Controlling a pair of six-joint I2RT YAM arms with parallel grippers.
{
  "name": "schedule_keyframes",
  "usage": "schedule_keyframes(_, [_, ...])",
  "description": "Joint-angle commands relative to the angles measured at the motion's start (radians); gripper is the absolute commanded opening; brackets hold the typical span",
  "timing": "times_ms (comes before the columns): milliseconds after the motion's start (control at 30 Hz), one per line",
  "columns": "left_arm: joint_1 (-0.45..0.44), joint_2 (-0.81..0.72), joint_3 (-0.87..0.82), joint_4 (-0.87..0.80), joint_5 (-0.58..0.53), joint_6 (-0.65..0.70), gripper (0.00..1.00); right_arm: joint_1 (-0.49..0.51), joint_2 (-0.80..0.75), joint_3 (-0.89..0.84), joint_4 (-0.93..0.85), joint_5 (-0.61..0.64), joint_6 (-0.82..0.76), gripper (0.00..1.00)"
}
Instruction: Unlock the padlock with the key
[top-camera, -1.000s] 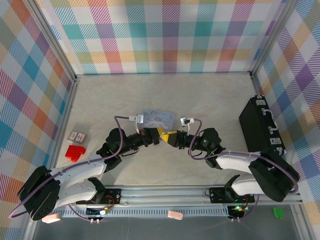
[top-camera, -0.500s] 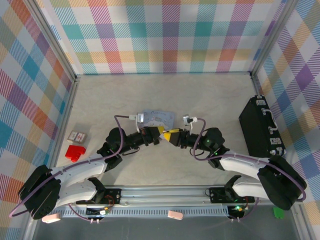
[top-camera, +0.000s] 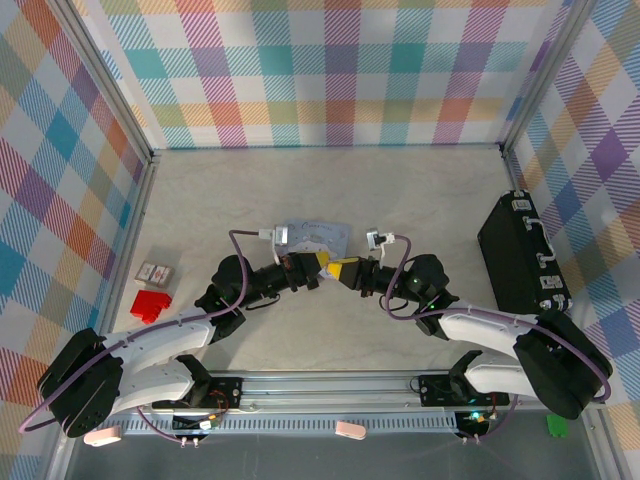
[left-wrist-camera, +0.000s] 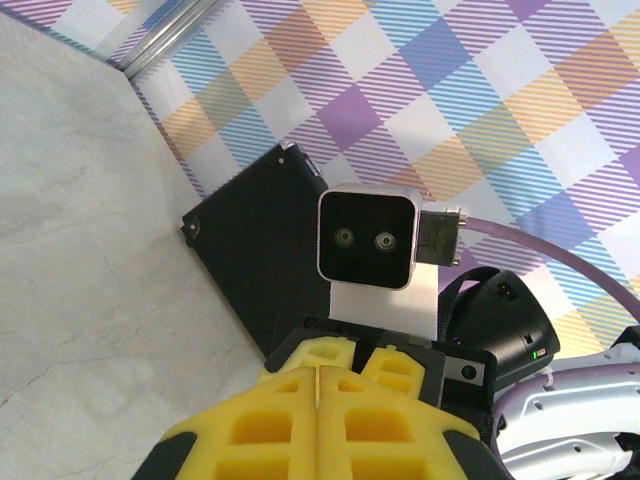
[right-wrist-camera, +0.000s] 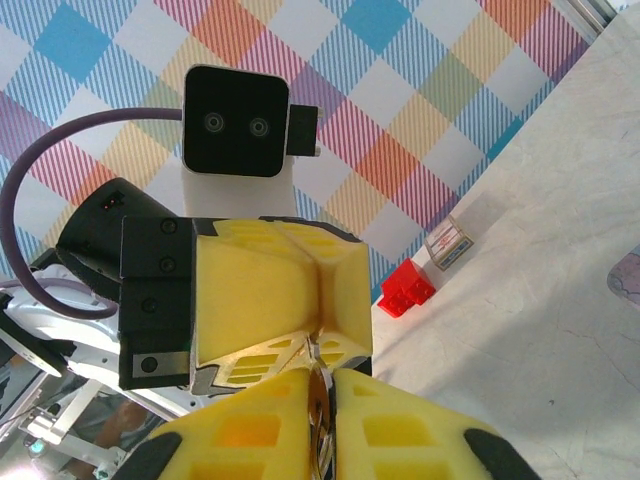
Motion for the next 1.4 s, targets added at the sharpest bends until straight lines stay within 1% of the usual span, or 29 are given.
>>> schedule_keyframes(0, [-0.01, 0.011, 0.028, 0.031, 0.014, 0.005, 0.0, 0.0, -0.025, 0.02, 0.015, 0.015, -0.002, 0.09])
schedule_keyframes(167, [-0.01, -0.006, 0.025, 0.017, 0.004, 0.003, 0.0, 0.0, -0.08, 0.017, -0.064, 0.063, -0.016, 0.0])
schedule_keyframes(233, [-0.01, -0.02, 0.03, -0.018, 0.002, 0.02, 0.04, 0.0, -0.098, 0.019, -0.101, 0.074, -0.018, 0.0])
schedule_keyframes(333, [-0.008, -0.063, 0.011, -0.059, -0.032, 0.048, 0.19, 0.0, -0.132, 0.037, -0.234, 0.108, -0.036, 0.0])
schedule_keyframes(367, [-0.004, -0.085, -0.007, -0.065, -0.051, 0.057, 0.25, -0.001, -0.159, 0.059, -0.352, 0.145, -0.058, 0.0])
schedule_keyframes(400, [0.005, -0.111, -0.026, -0.074, -0.066, 0.064, 0.31, 0.0, -0.195, 0.094, -0.539, 0.208, -0.087, 0.0])
schedule_keyframes(467, [0.026, -0.166, -0.041, -0.149, -0.072, 0.097, 0.39, -0.001, -0.248, 0.135, -0.765, 0.296, -0.155, 0.0])
schedule_keyframes(533, [0.043, -0.219, -0.031, -0.282, -0.083, 0.162, 0.48, -0.005, -0.291, 0.137, -0.859, 0.326, -0.198, 0.0])
schedule_keyframes(700, [0.101, -0.316, -0.002, -0.602, -0.106, 0.294, 0.64, -0.009, -0.352, 0.136, -1.027, 0.354, -0.243, 0.0])
schedule_keyframes(800, [0.11, -0.311, 0.032, -0.766, -0.158, 0.354, 0.67, -0.009, -0.373, 0.121, -1.078, 0.368, -0.248, 0.0])
schedule_keyframes(933, [0.111, -0.232, 0.04, -0.823, -0.196, 0.366, 0.68, -0.009, -0.391, 0.094, -1.086, 0.369, -0.243, 0.0])
schedule_keyframes(1000, [0.11, -0.17, 0.03, -0.788, -0.178, 0.358, 0.68, -0.01, -0.389, 0.085, -1.08, 0.364, -0.24, 0.0])
schedule_keyframes(1067, [0.109, -0.109, 0.016, -0.718, -0.128, 0.36, 0.63, -0.009, -0.384, 0.079, -1.067, 0.354, -0.24, 0.0])
schedule_keyframes(1167, [0.106, -0.031, 0.007, -0.644, -0.1, 0.358, 0.62, -0.009, -0.375, 0.07, -1.036, 0.337, -0.237, 0.0])
schedule_keyframes(1300, [0.103, 0.072, -0.001, -0.561, -0.126, 0.364, 0.63, -0.009, -0.357, 0.071, -1.015, 0.323, -0.237, 0.0])
schedule_keyframes(1367, [0.102, 0.122, -0.026, -0.479, -0.151, 0.373, 0.62, -0.009, -0.355, 0.059, -0.991, 0.328, -0.227, 0.0])
